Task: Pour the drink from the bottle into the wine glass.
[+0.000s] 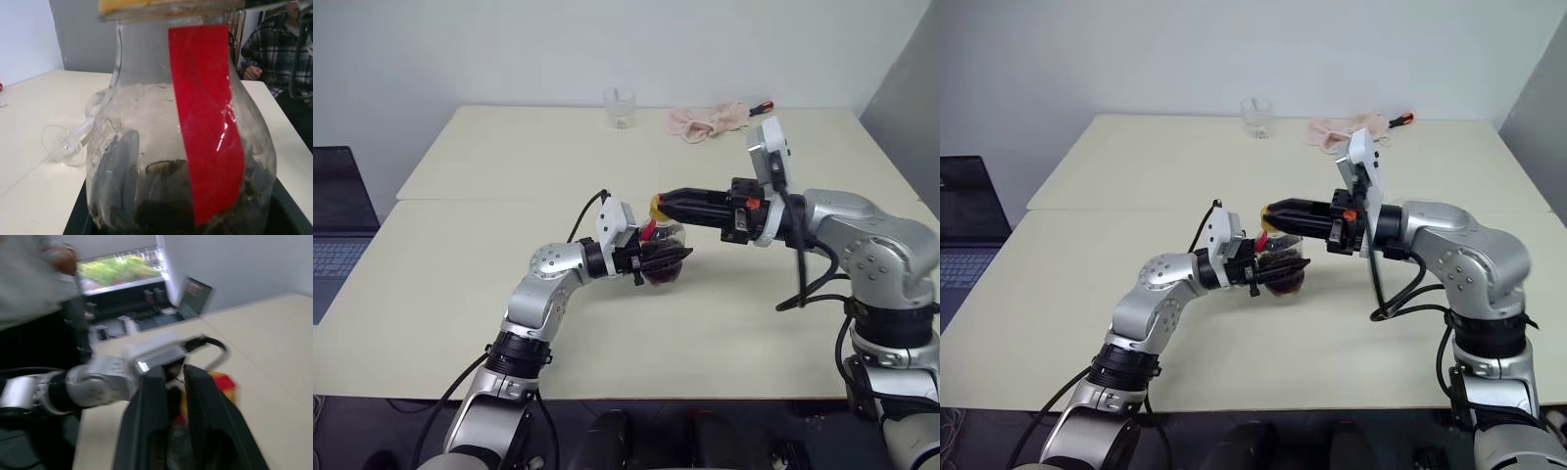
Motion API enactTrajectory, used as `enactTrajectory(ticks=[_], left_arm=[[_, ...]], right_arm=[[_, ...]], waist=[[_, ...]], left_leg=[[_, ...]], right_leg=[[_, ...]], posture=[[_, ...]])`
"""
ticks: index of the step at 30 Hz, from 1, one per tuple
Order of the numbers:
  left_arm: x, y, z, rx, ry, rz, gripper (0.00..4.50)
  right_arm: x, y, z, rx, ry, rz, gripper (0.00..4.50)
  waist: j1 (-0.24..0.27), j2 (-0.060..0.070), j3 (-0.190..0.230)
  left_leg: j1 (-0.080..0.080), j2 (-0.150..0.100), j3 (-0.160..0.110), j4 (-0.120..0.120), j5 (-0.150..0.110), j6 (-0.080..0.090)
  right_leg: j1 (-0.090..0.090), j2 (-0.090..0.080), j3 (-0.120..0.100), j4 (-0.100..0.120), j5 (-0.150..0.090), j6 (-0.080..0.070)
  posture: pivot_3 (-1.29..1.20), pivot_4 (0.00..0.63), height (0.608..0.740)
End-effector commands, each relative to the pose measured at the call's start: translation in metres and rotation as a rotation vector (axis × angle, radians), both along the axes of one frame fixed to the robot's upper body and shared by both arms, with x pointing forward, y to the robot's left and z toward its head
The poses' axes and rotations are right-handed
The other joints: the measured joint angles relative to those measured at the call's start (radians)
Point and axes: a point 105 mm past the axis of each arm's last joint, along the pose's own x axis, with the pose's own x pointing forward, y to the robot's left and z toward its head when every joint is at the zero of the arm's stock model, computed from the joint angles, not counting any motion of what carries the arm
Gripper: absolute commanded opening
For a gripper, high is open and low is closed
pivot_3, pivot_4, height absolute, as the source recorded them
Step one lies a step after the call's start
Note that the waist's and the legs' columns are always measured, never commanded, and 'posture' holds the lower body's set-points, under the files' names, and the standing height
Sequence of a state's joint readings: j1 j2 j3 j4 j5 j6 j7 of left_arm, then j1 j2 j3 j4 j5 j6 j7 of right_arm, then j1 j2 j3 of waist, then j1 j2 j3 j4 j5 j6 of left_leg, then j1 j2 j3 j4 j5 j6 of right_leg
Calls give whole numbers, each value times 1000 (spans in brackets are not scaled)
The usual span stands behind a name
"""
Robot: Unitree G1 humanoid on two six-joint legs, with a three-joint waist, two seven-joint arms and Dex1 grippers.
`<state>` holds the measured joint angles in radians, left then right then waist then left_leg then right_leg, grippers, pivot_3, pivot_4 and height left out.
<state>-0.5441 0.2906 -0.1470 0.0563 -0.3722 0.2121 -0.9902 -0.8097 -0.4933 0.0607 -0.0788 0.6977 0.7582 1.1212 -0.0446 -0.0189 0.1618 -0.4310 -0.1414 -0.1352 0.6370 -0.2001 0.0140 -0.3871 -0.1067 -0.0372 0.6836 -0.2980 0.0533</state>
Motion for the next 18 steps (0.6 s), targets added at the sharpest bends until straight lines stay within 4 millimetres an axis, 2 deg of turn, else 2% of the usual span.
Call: enactTrajectory(ticks=[1, 5, 9, 10, 11, 14, 18], left_arm=[[-5, 0, 21, -35, -75, -1, 1923], [-4, 8, 20, -30, -76, 33, 1922], [-5, 10, 18, -28, -73, 47, 1922], [-5, 11, 18, -29, -71, 50, 1922], [-5, 12, 18, -29, -70, 52, 1922], [-4, 14, 17, -27, -66, 56, 1922], [-1, 15, 14, -18, -63, 64, 1922]], right_arm=[[6, 4, 8, -52, -128, 118, 0], [13, 5, 13, -92, -178, 102, 0], [-3, -7, 28, -55, -172, 103, 0], [-11, -11, 33, -44, -185, 101, 343], [-16, -13, 37, -38, -194, 99, 472], [-38, -22, 49, -4, -169, 89, 1459], [-37, -26, 57, 28, -154, -53, 2872]], waist=[[-7, 0, 0], [-7, 0, 0], [7, 0, 0], [14, 0, 0], [18, 0, 0], [22, 0, 0], [22, 0, 0]], left_leg=[[0, 0, 0, 0, 0, 0], [0, 1, -1, -2, 0, -1], [-1, 0, -1, -1, 0, -1], [-1, 0, -1, 0, 0, -1], [-1, 0, -1, 0, 0, -1], [-2, 0, -2, 2, 0, -1], [-2, 0, -2, 3, 0, -1]], right_leg=[[0, 0, 0, 0, 0, 0], [-1, 0, 0, -2, 0, 0], [-1, -1, 0, -2, 0, 0], [-1, -1, 0, -2, 0, 0], [-1, -1, 0, -2, 0, 0], [-1, -1, 0, -2, 0, 0], [0, -1, 0, -2, 0, -1]], posture=[[0, 150, 740], [0, 150, 740], [0, 150, 740], [0, 150, 740], [0, 150, 740], [0, 150, 740], [0, 150, 740]])
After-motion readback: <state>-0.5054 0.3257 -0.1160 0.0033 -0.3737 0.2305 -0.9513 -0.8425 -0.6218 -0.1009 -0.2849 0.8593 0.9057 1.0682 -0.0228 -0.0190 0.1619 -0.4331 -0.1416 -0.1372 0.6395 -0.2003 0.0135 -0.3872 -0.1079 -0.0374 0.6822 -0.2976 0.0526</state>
